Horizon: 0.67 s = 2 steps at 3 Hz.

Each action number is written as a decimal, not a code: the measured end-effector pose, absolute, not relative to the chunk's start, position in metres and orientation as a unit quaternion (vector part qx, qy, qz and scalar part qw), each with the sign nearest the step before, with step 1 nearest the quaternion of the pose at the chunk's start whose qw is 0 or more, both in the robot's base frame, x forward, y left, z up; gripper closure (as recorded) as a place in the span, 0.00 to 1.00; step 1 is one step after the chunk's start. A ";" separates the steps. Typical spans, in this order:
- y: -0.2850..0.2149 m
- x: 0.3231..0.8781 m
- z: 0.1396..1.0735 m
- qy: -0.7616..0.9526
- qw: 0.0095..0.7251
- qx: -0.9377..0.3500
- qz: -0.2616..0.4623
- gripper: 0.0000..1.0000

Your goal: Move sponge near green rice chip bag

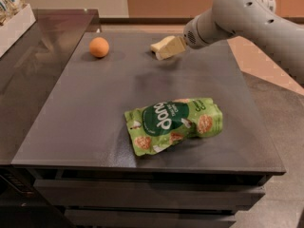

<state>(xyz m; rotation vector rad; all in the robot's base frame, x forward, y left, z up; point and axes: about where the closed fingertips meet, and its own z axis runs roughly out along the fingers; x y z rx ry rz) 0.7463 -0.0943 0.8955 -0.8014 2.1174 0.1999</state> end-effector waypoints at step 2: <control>-0.095 0.746 0.891 0.848 0.414 -0.320 0.079 0.00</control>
Offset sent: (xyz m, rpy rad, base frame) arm -0.0020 -0.0060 -0.0091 -0.0187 0.0337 -0.0097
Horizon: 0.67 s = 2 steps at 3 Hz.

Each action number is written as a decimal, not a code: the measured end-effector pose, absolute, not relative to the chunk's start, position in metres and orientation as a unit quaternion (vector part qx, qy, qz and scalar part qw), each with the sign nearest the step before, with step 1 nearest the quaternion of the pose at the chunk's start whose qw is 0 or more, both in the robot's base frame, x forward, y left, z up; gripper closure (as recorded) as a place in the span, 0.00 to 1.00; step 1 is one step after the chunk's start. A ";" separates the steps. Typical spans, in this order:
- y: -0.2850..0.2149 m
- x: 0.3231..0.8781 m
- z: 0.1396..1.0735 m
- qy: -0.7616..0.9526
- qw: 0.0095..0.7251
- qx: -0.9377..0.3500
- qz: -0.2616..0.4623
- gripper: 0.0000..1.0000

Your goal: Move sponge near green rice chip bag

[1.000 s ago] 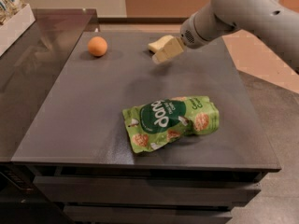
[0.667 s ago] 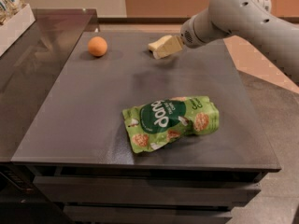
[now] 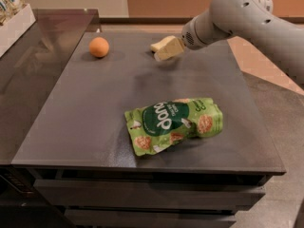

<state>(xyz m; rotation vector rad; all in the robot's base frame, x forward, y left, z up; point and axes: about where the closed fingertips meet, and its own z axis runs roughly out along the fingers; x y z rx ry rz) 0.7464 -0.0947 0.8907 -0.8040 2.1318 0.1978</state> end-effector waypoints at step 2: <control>-0.101 0.759 0.876 0.855 0.414 -0.307 0.062 0.00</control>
Offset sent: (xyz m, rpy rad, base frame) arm 0.0247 -0.0117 -0.0160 -0.0239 -0.0406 -0.0733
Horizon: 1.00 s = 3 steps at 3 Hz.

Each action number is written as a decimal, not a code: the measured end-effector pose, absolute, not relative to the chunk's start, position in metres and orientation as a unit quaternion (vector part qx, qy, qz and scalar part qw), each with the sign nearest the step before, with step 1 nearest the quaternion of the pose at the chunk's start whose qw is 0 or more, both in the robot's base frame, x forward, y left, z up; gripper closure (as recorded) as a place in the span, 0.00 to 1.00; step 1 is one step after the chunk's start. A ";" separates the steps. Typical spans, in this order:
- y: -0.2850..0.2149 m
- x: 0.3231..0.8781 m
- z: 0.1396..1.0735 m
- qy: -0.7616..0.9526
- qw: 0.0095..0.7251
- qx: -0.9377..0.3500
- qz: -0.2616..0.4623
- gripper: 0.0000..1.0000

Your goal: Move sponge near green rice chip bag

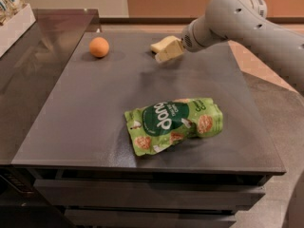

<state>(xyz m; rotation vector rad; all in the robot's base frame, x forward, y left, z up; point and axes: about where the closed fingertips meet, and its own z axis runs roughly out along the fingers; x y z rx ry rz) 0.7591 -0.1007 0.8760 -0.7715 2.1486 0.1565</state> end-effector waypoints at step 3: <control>-0.098 0.800 0.866 0.850 0.428 -0.303 0.041 0.00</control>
Offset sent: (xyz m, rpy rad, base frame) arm 0.0444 0.0004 -0.0058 -0.0214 -0.0589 -0.0277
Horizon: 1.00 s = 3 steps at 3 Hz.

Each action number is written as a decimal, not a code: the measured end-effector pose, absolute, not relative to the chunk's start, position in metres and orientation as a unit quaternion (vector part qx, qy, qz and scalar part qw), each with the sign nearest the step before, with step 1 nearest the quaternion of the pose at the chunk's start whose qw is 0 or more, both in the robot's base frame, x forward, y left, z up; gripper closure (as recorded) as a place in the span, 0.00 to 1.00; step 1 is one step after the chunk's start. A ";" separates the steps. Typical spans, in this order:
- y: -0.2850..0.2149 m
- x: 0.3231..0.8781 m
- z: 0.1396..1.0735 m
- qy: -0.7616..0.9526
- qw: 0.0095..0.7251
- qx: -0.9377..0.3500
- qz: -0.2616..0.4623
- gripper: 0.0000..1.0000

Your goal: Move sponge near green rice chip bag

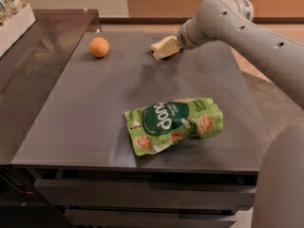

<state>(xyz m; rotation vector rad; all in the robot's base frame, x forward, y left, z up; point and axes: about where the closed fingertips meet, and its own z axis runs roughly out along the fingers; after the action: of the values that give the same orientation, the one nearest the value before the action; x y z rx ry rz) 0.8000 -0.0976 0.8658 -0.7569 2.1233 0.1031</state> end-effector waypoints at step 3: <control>-0.098 0.820 0.853 0.861 0.412 -0.295 0.030 0.18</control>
Offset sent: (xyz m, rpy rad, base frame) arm 0.0253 -0.0052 -0.0109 -0.0224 0.0274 -0.0385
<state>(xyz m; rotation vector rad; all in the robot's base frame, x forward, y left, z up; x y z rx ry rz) 0.8196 -0.0982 0.8527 -0.7432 2.1660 0.0765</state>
